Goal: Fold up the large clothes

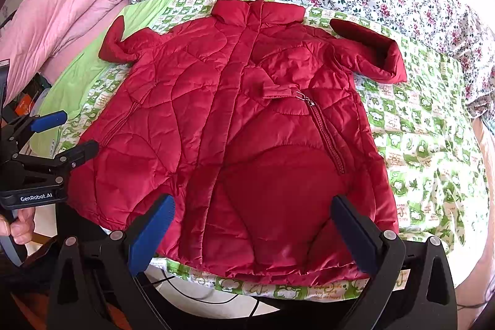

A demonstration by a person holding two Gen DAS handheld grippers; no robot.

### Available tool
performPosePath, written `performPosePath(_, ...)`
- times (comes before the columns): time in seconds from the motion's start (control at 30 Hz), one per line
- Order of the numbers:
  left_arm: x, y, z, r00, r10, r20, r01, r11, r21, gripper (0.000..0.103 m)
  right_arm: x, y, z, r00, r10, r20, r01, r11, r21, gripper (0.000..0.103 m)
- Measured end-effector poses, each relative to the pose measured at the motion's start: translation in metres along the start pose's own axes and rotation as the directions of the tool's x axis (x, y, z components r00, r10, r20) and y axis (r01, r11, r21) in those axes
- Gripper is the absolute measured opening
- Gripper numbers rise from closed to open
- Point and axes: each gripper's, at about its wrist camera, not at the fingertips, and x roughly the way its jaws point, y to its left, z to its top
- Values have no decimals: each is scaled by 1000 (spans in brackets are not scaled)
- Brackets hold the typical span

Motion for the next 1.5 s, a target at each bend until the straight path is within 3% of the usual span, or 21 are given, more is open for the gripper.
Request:
performPosePath(0.3, 2, -2, 1, 1000, 9, -11, -9, 1000, 10, 96, 0, 0, 1, 1000, -8, 8, 8, 1000, -5, 101)
performPosePath(0.63, 11, 0, 2, 999, 2, -44, -2, 1000, 1, 96, 4, -3, 4, 995, 91, -28, -89, 994, 59, 101)
performPosePath(0.97, 19, 8, 6, 996, -27, -81, 25, 999, -31, 96, 14, -12, 18, 999, 43, 14, -43, 999, 26, 101)
performPosePath(1.2, 36, 22, 11, 991, -56, -119, 46, 995, -89, 96, 19, -48, 53, 990, 63, 124, -72, 995, 73, 101)
performPosePath(1.3, 43, 29, 16, 991, -54, -119, 41, 993, -109, 96, 30, -74, 71, 989, 68, 130, -84, 989, 125, 101)
performPosePath(1.5, 61, 36, 34, 988, -106, -111, 92, 988, -127, 96, 49, -121, 105, 991, -16, 132, -6, 987, 161, 99)
